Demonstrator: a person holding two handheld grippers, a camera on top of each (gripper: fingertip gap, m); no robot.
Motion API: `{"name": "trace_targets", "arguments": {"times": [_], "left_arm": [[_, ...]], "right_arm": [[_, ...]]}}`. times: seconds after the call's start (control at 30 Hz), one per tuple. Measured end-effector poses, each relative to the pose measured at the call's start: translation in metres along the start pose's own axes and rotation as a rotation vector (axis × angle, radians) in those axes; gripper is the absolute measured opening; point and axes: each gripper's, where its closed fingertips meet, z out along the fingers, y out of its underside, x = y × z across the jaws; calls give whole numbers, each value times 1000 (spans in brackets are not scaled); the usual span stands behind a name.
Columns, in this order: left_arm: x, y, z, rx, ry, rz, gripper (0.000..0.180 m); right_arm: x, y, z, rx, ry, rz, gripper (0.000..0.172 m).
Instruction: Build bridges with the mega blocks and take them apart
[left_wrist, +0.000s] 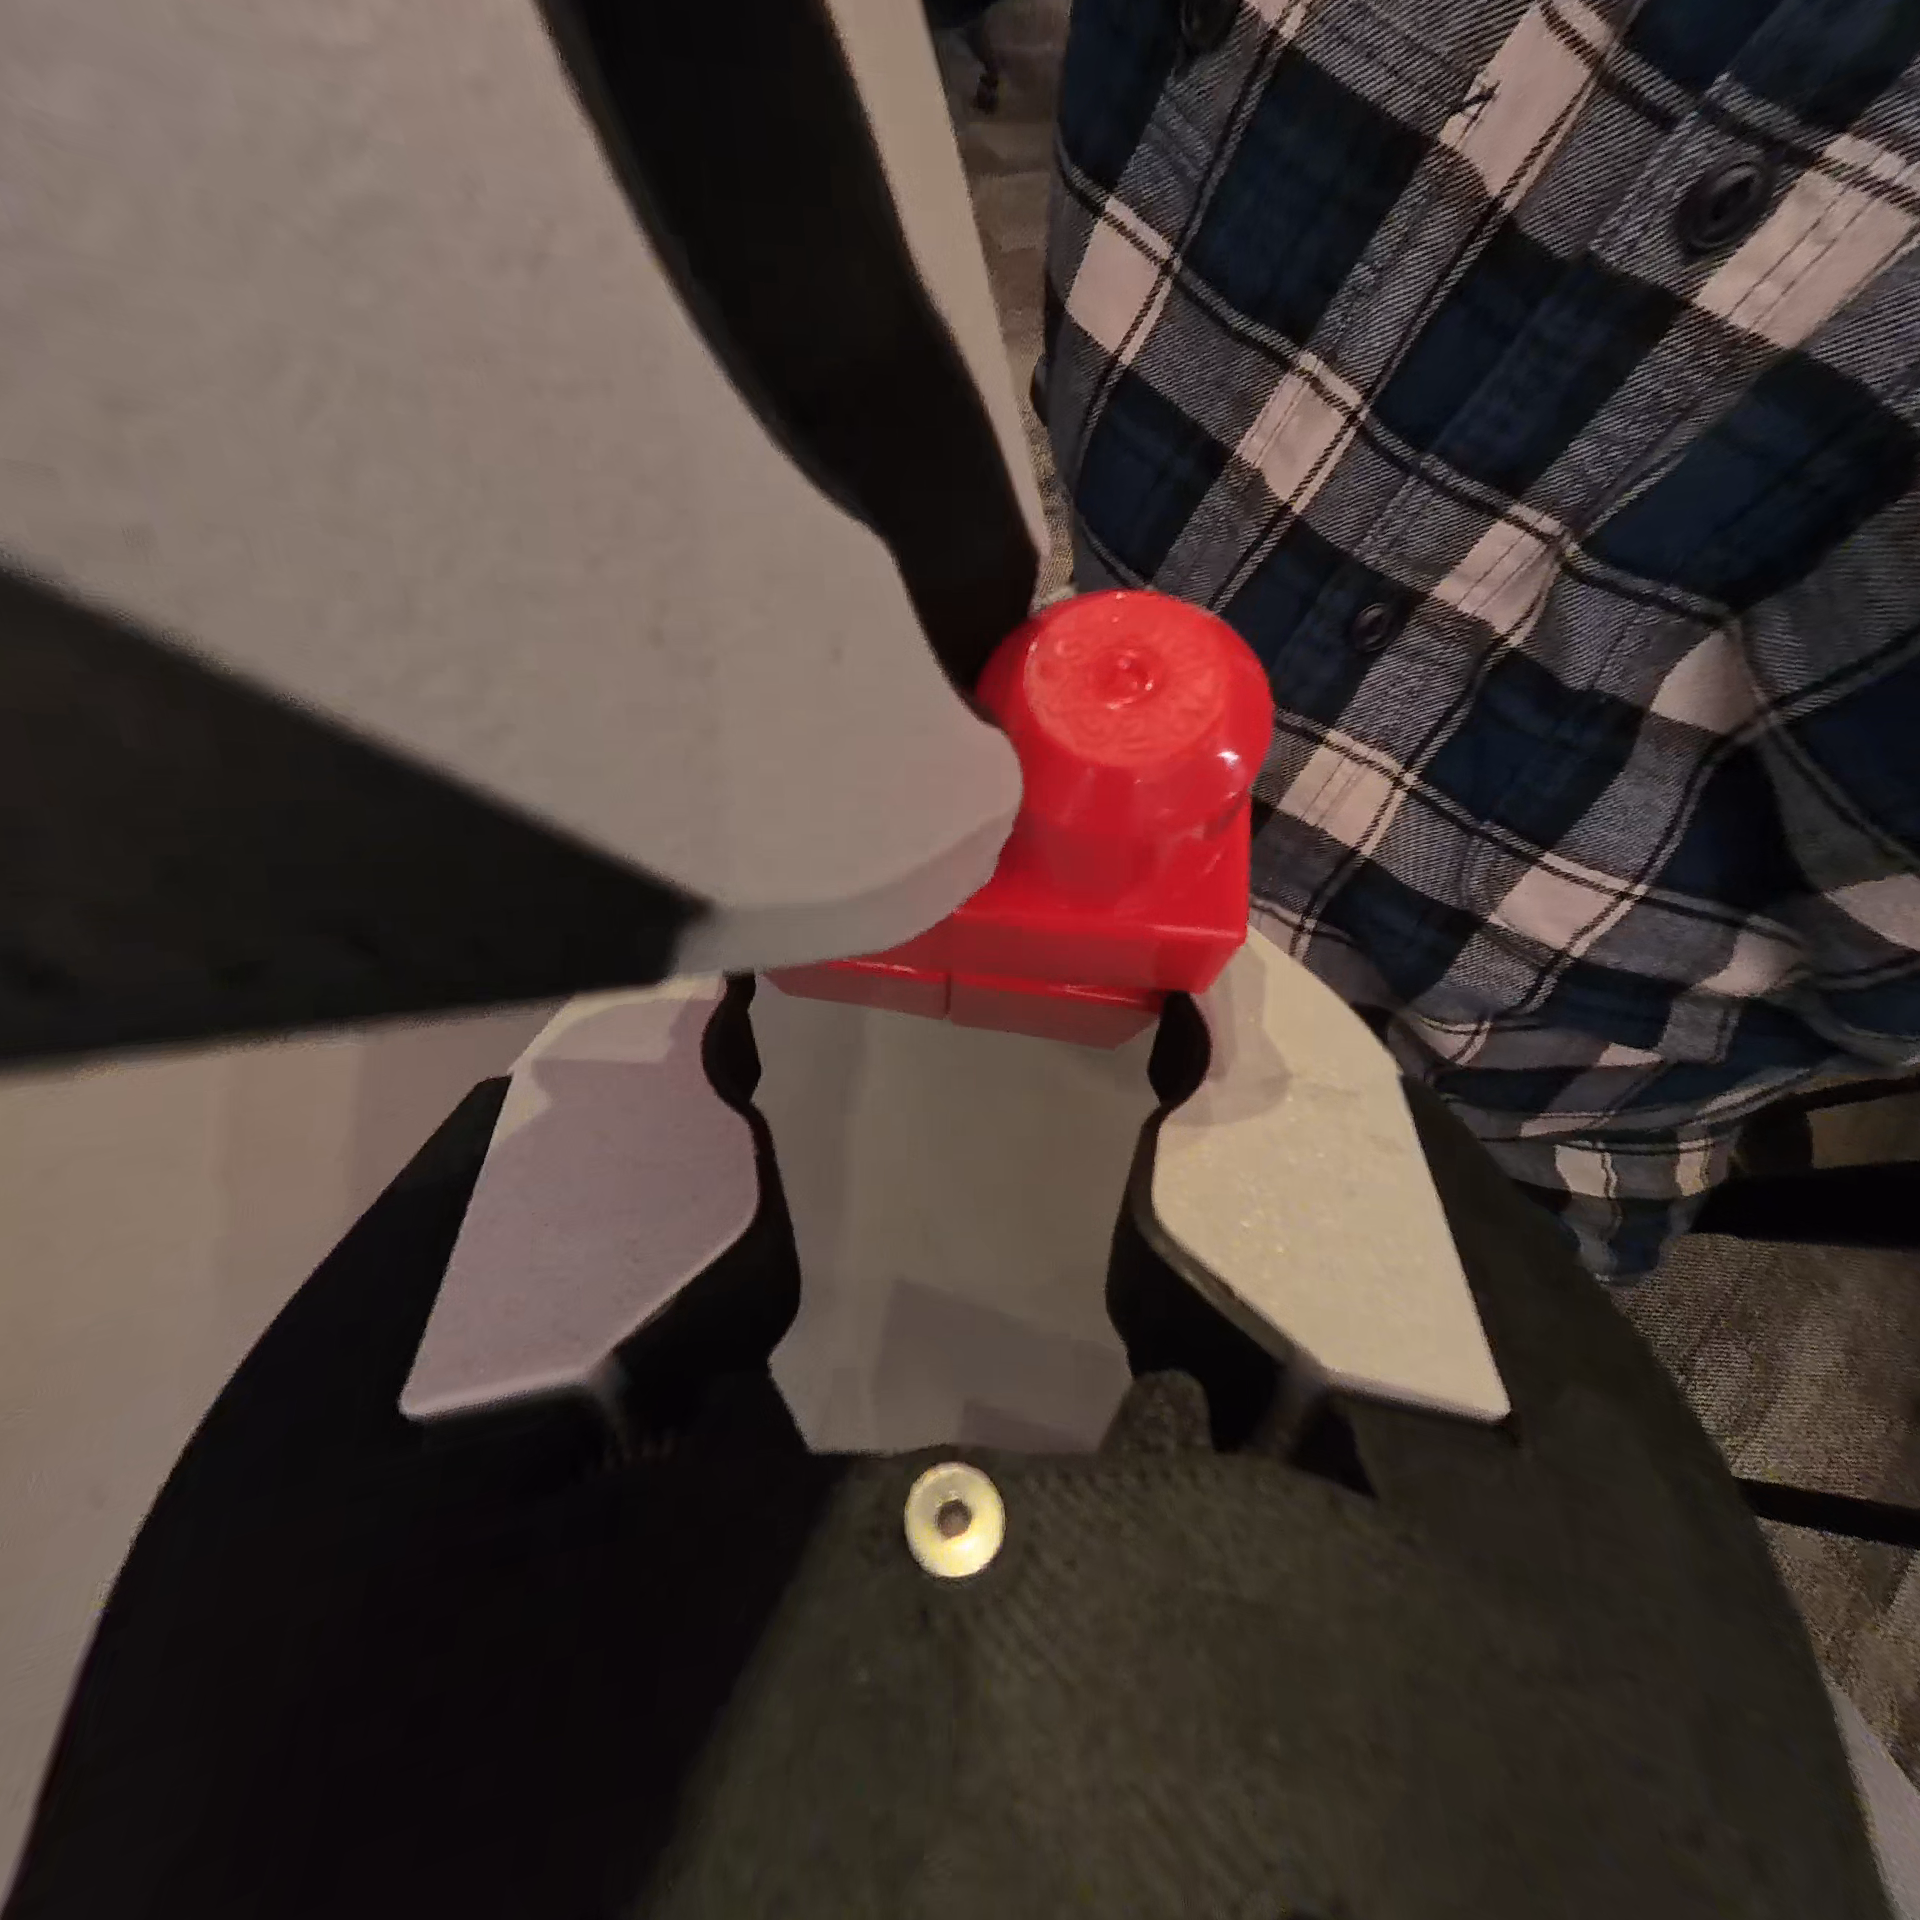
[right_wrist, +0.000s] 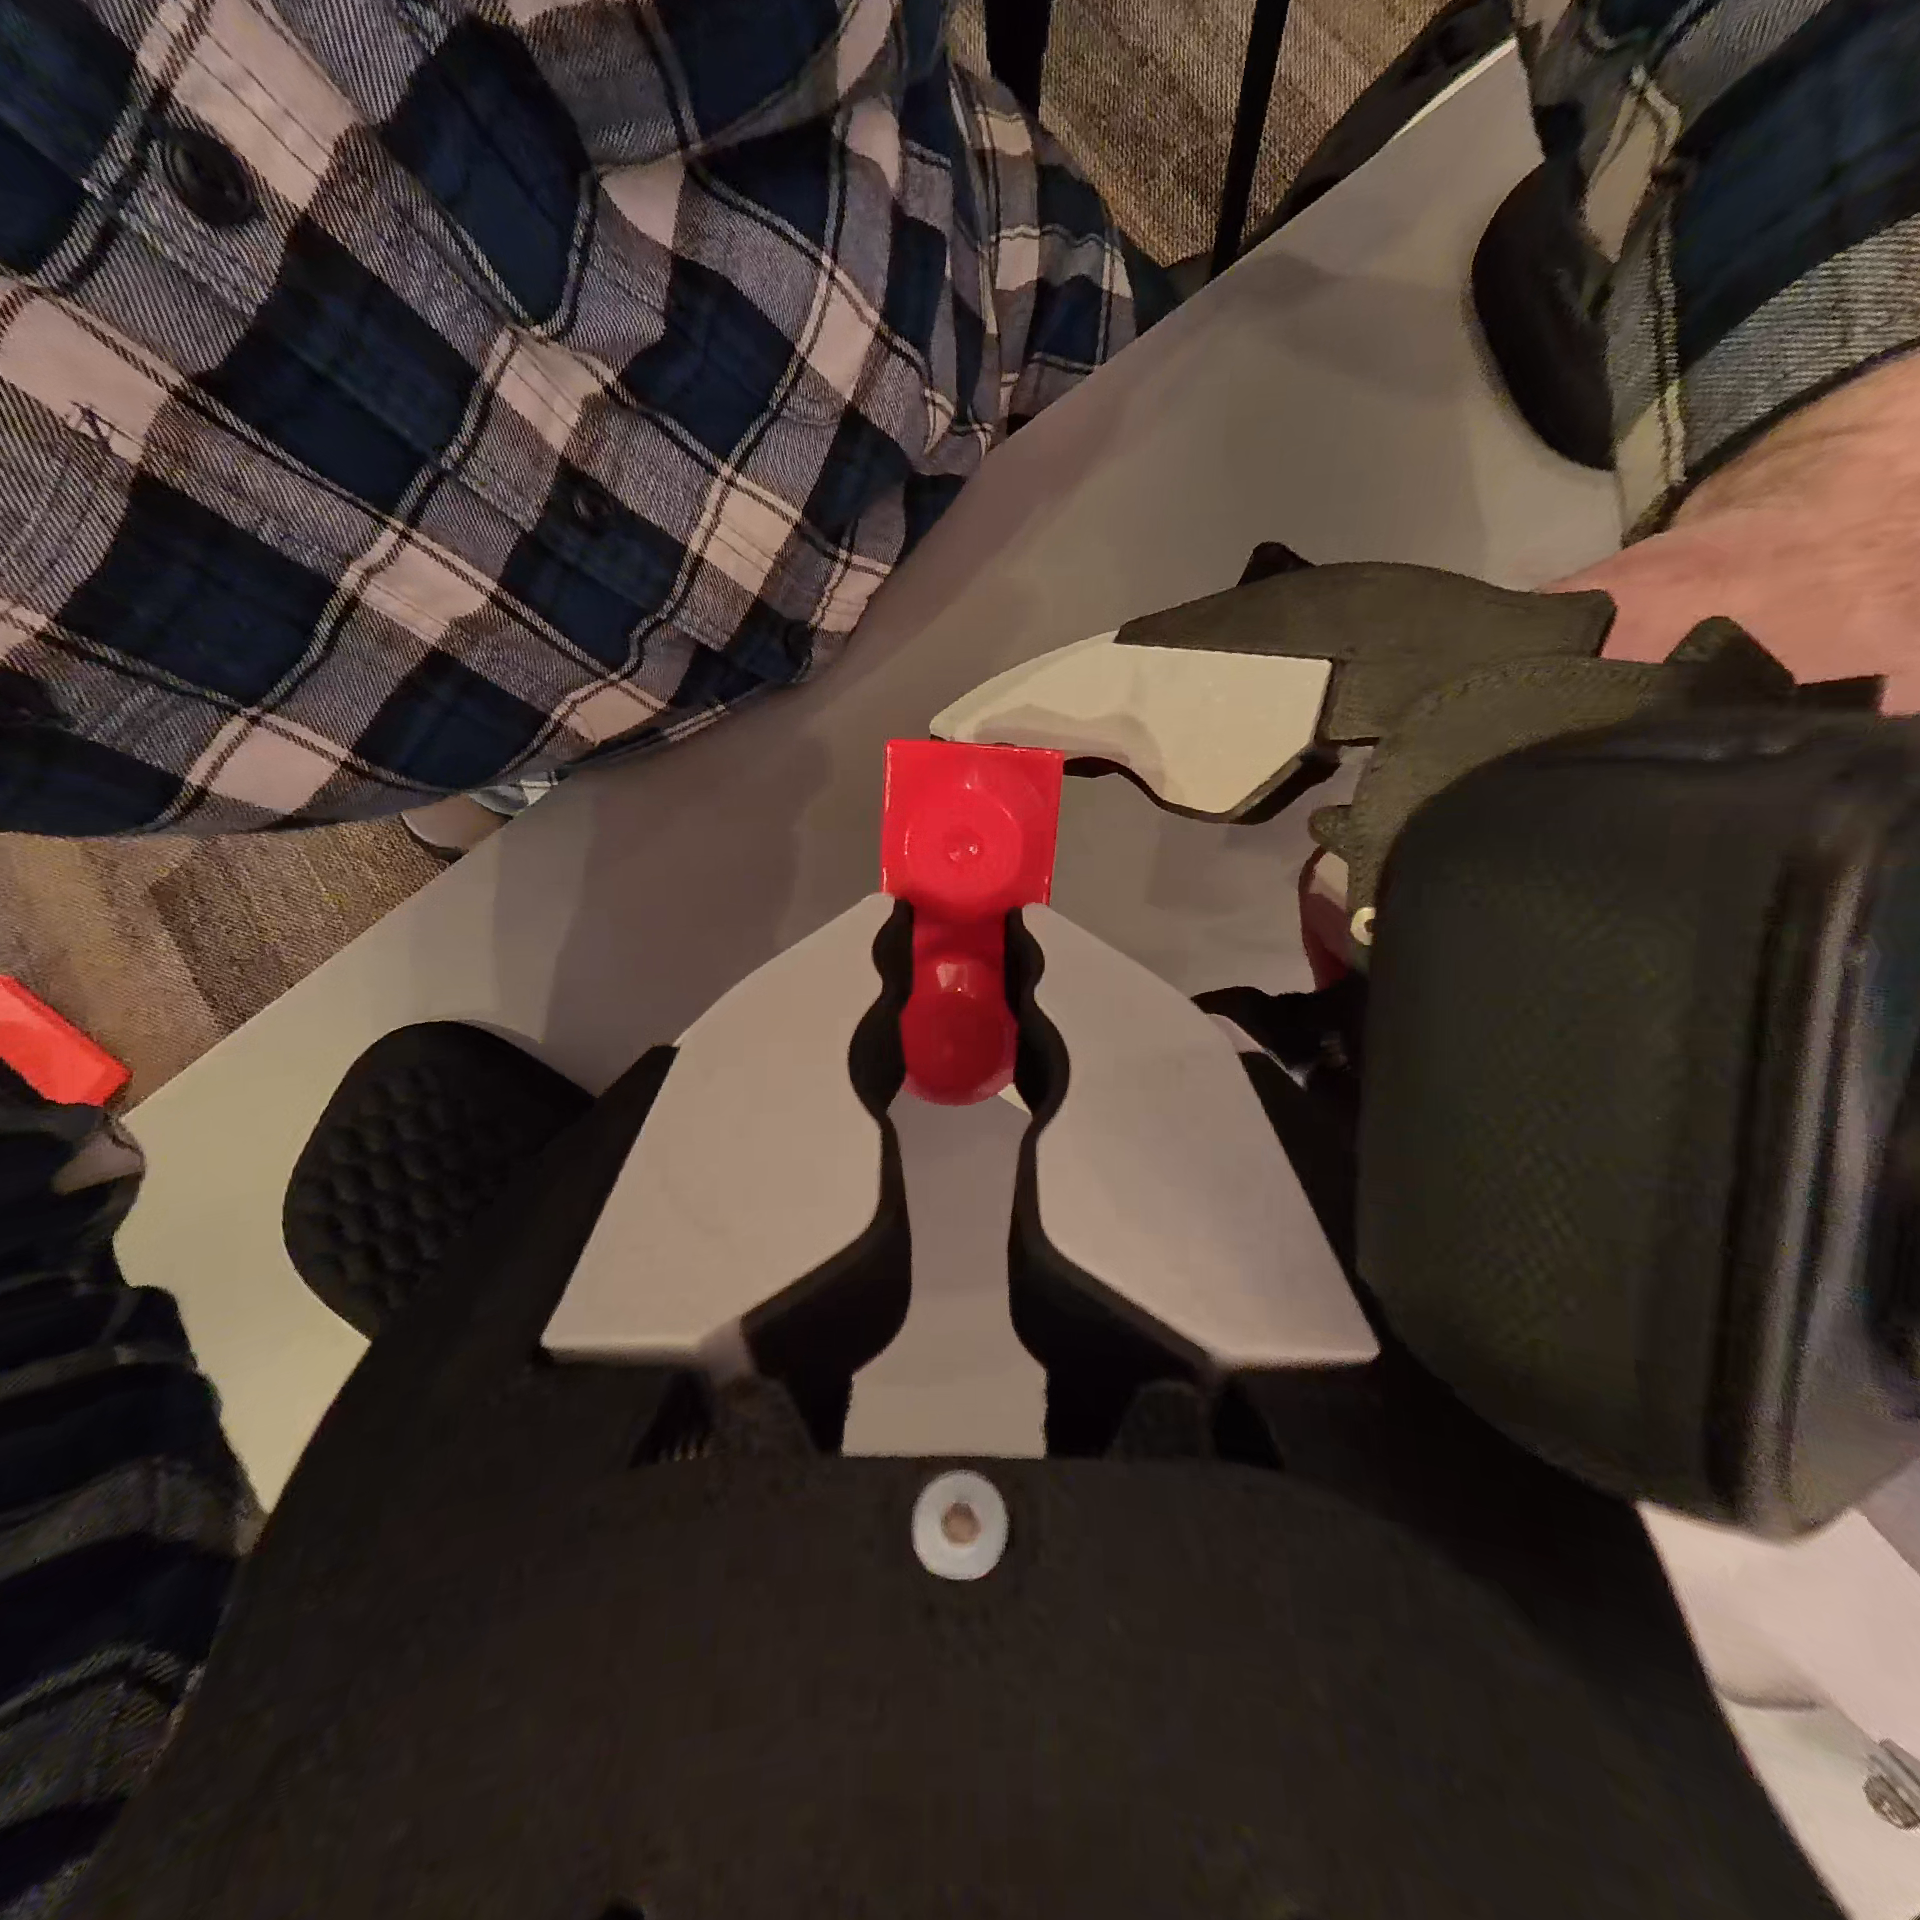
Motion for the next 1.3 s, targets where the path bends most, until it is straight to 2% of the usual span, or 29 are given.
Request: {"name": "trace_targets", "arguments": {"times": [0.13, 0.2, 0.27, 0.43, 0.5, 0.63, 0.73, 0.87, 0.93, 1.17, 1.3], "left_arm": [[-3, 4, 2, -3, 6, -15, 74], [-5, 1, -1, 16, -4, -20, 74], [-7, -3, -4, 32, -8, -23, 74], [-14, -9, -23, 89, -22, -48, 74], [-18, -14, -31, 124, -35, -61, 74], [-25, -26, -45, 223, -35, -100, 74], [-26, -35, -48, 253, -25, -109, 74], [-27, -45, -46, 274, -4, -124, 74], [-26, -47, -44, 269, 4, -125, 74], [-29, -50, -46, 276, 14, -129, 74], [-31, -49, -46, 286, 20, -139, 74]], "right_arm": [[2, 5, 2, -24, 36, 6, 20], [6, 4, -4, -14, 90, 7, 34], [7, 1, -11, 8, 140, -4, 57], [21, -2, -42, 12, 477, -34, 101], [22, 0, -49, -16, 616, -67, 105], [32, 7, -44, -174, 907, -180, 121], [37, 3, -36, -185, 1034, -250, 130], [43, -6, -36, -192, 1146, -303, 130], [46, 0, -34, -263, 1152, -309, 124], [41, -1, -37, -242, 1144, -294, 110], [40, 1, -37, -235, 1130, -273, 108]]}}
